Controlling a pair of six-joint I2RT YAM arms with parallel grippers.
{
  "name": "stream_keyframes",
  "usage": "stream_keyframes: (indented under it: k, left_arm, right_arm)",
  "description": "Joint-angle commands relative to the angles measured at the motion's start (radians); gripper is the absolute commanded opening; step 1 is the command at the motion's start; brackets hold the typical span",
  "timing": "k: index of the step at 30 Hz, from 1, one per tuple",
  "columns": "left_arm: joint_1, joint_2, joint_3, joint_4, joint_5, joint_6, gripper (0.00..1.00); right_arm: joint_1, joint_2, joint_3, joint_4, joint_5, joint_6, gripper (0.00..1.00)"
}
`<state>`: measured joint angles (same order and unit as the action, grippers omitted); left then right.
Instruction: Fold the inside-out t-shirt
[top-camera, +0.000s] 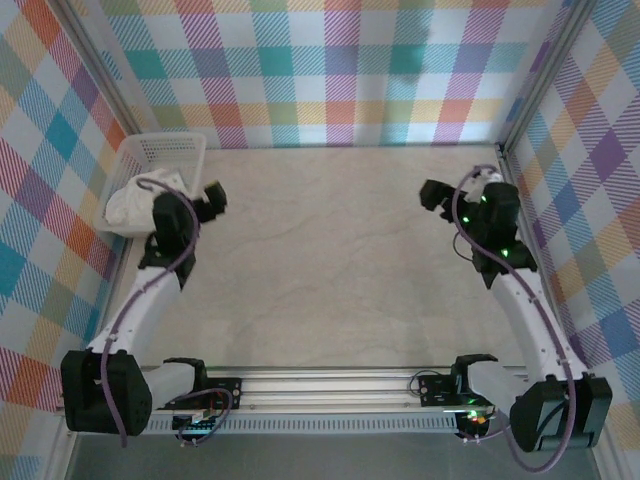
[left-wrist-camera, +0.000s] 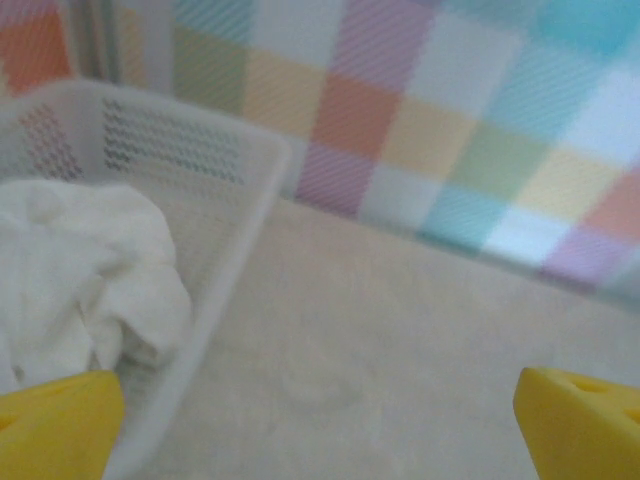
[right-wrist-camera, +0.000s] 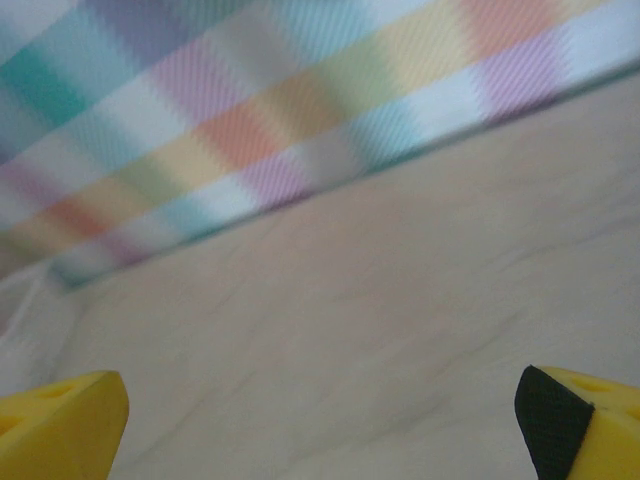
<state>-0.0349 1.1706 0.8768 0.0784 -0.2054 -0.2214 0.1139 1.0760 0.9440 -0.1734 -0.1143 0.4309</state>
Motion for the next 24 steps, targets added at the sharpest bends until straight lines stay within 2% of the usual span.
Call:
stream_keyframes:
  k: [1, 5, 9, 12, 16, 18, 19, 20, 21, 22, 24]
  left_arm:
    - [0.089, 0.168, 0.265, -0.455, -0.09, -0.166, 1.0]
    - [0.166, 0.477, 0.639, -0.683, -0.118, -0.201, 1.0]
    - [0.225, 0.772, 0.955, -0.851, -0.082, -0.282, 1.0]
    - [0.242, 0.954, 1.169, -0.998, -0.165, -0.29, 1.0]
    - [0.262, 1.119, 1.315, -1.084, -0.24, -0.25, 1.0]
    - [0.279, 1.166, 1.331, -1.079, -0.206, -0.221, 1.0]
    - [0.288, 1.183, 1.336, -1.072, -0.147, -0.21, 0.97]
    - [0.303, 1.196, 1.338, -1.059, -0.075, -0.197, 0.86]
    - [0.315, 1.199, 1.338, -1.048, -0.011, -0.188, 0.5]
    - [0.319, 1.194, 1.339, -1.037, 0.036, -0.18, 0.0]
    - [0.32, 1.164, 1.365, -1.037, 0.077, -0.172, 0.0]
  right_arm:
    - [0.112, 0.111, 0.127, -0.346, -0.241, 0.024, 1.0]
    - [0.171, 0.171, 0.185, -0.363, -0.272, 0.028, 1.0]
    - [0.171, 0.182, 0.184, -0.367, -0.222, 0.041, 1.0]
    - [0.17, 0.181, 0.199, -0.412, -0.216, 0.017, 1.0]
    - [0.171, 0.153, 0.192, -0.451, -0.187, -0.001, 1.0]
    - [0.171, 0.141, 0.188, -0.456, -0.182, -0.003, 1.0]
    - [0.172, 0.133, 0.188, -0.457, -0.182, -0.004, 1.0]
    - [0.171, 0.129, 0.191, -0.459, -0.182, -0.003, 1.0]
    - [0.172, 0.128, 0.201, -0.465, -0.183, -0.003, 1.0]
    - [0.172, 0.127, 0.215, -0.474, -0.182, -0.006, 1.0]
    - [0.17, 0.125, 0.247, -0.49, -0.182, -0.012, 1.0]
